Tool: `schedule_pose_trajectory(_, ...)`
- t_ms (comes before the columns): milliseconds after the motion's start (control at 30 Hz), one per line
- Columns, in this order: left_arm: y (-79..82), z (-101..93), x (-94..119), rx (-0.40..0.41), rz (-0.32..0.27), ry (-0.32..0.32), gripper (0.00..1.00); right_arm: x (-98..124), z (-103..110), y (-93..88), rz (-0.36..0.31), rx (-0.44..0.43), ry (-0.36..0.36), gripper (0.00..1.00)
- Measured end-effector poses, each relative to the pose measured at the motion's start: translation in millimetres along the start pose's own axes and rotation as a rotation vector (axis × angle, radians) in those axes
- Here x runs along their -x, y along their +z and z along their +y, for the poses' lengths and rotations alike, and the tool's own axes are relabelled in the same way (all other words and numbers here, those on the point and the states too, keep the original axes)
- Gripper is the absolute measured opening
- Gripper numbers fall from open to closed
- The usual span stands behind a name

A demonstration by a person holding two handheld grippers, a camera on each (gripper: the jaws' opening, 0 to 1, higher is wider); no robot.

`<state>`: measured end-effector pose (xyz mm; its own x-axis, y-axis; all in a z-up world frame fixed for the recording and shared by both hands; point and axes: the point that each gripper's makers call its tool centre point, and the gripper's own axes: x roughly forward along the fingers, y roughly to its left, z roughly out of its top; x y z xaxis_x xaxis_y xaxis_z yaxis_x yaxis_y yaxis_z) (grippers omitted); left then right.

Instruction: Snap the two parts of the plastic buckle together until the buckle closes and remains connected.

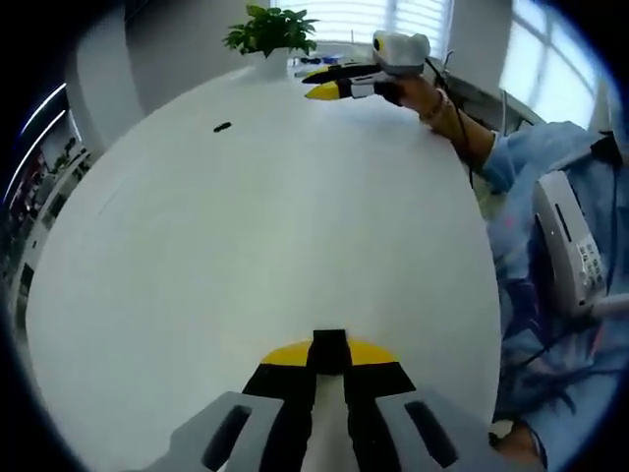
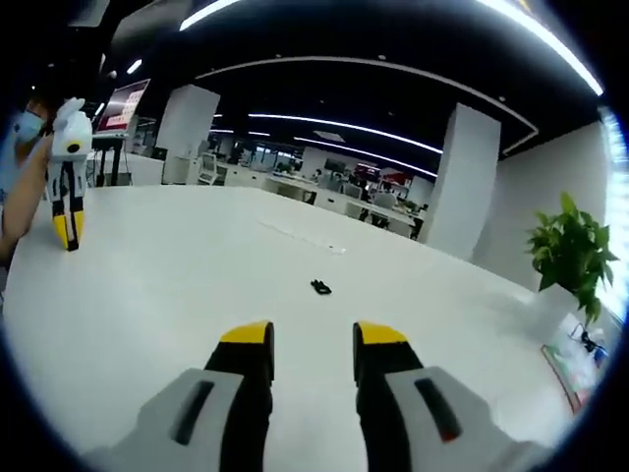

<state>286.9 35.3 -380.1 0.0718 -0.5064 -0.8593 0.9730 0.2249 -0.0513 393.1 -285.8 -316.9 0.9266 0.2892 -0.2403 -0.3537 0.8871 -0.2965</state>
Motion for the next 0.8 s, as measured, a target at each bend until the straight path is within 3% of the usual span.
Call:
schedule_pose_trajectory(333, 3.3, -4.0, 0.2, -0.021, -0.016, -0.038, 0.10, -2.2, -2.3, 25.4, -0.013, -0.038, 0.074, 0.32)
schedule_pose_trajectory(533, 3.4, -4.8, -0.4, -0.025, -0.018, -0.035, 0.10, -9.2, -14.8, 36.0, -0.028, -0.033, 0.063, 0.32)
schedule_pose_trajectory(733, 3.0, -5.0, -1.5, -0.021, -0.023, -0.038, 0.10, -35.5, -22.7, 40.7, 0.008, 0.010, 0.092, 0.32)
schedule_pose_trajectory(800, 2.9, -5.0, -1.8, -0.021, -0.023, -0.037, 0.10, -45.2, -14.8, 40.6, 0.024, 0.019, 0.166, 0.32)
